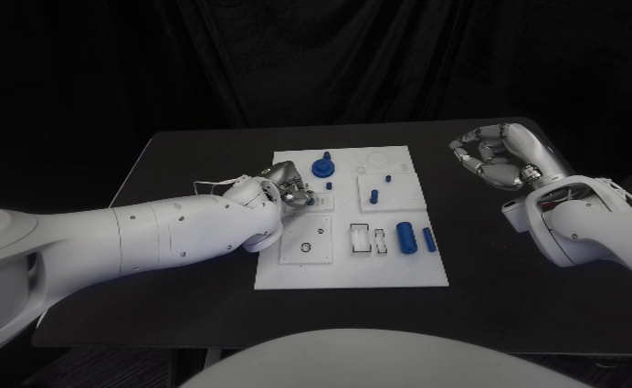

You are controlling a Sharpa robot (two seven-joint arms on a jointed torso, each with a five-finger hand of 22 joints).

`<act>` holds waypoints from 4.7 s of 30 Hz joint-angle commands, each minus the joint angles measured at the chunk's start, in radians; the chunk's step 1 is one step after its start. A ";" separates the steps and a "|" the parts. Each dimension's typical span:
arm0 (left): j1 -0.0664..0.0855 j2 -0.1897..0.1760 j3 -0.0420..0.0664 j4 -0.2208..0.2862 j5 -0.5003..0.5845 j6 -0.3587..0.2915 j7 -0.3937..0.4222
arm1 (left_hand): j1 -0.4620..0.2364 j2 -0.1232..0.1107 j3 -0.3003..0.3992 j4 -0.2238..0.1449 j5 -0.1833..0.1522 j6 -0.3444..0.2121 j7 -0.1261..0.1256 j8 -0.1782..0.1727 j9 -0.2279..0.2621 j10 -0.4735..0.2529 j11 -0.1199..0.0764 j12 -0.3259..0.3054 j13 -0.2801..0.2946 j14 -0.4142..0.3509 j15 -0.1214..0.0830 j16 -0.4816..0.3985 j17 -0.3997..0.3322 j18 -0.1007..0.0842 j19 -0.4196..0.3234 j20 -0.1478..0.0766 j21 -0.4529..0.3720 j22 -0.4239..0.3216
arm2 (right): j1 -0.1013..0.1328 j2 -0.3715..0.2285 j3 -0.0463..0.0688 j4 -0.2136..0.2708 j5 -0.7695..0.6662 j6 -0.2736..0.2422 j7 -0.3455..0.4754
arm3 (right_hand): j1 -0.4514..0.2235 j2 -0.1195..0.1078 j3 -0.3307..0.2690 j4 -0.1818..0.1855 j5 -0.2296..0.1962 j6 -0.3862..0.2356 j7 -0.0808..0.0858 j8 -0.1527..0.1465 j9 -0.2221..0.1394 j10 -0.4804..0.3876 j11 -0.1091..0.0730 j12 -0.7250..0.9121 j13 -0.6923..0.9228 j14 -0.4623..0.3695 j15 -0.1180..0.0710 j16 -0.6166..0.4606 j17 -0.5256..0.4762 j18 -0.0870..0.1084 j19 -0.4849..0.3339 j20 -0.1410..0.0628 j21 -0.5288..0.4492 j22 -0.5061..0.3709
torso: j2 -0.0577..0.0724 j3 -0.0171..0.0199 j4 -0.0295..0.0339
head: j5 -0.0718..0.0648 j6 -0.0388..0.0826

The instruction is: Assemble the parts on the task board

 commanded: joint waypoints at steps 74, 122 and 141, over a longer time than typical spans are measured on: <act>-0.007 -0.006 0.001 -0.010 0.006 -0.005 0.083 | -0.067 0.095 -0.267 0.127 -0.014 0.044 -0.037 0.026 0.007 0.104 -0.006 0.004 0.263 0.104 -0.004 0.003 0.263 0.000 0.000 0.000 -0.023 0.194 | -0.002 0.001 0.001 0.000 -0.002 -0.003 -0.014 | 0.004 -0.016 0.008 -0.008 0.004 -0.005 0.002 0.009 -0.001 -0.008 0.002 -0.003 0.044 0.054 -0.003 -0.004 0.153 0.008 -0.005 0.000 -0.002 0.159 | 0.000 0.0002 0.0000 | 0.000 0.000; 0.285 0.104 0.001 -0.193 0.197 0.942 -0.079 | -0.051 0.149 -0.421 0.154 -0.093 0.028 -0.029 0.005 0.043 0.104 0.001 0.004 0.263 0.104 0.005 0.003 0.263 -0.010 0.019 0.003 0.025 0.208 | -0.002 0.002 0.001 -0.004 -0.002 0.003 -0.017 | -0.003 -0.015 0.008 -0.004 0.004 -0.006 0.003 0.009 -0.002 -0.007 0.003 -0.003 0.045 0.055 -0.002 -0.003 0.153 0.008 -0.004 0.000 -0.001 0.159 | -0.003 0.0014 -0.0010 | -0.002 0.000; 0.235 0.305 0.001 -0.515 0.328 1.080 -0.095 | -0.055 0.141 -0.446 0.141 -0.104 0.070 -0.020 -0.080 -0.063 0.104 0.011 0.004 0.263 0.104 0.012 0.003 0.263 -0.002 -0.002 0.014 -0.010 0.197 | -0.001 0.006 0.001 0.006 -0.002 0.003 -0.018 | -0.004 -0.015 0.008 -0.004 0.004 -0.006 0.003 0.010 -0.002 -0.006 0.003 -0.002 0.047 0.055 -0.002 -0.002 0.154 0.008 -0.003 0.000 0.001 0.160 | 0.006 -0.0015 -0.0016 | 0.011 0.000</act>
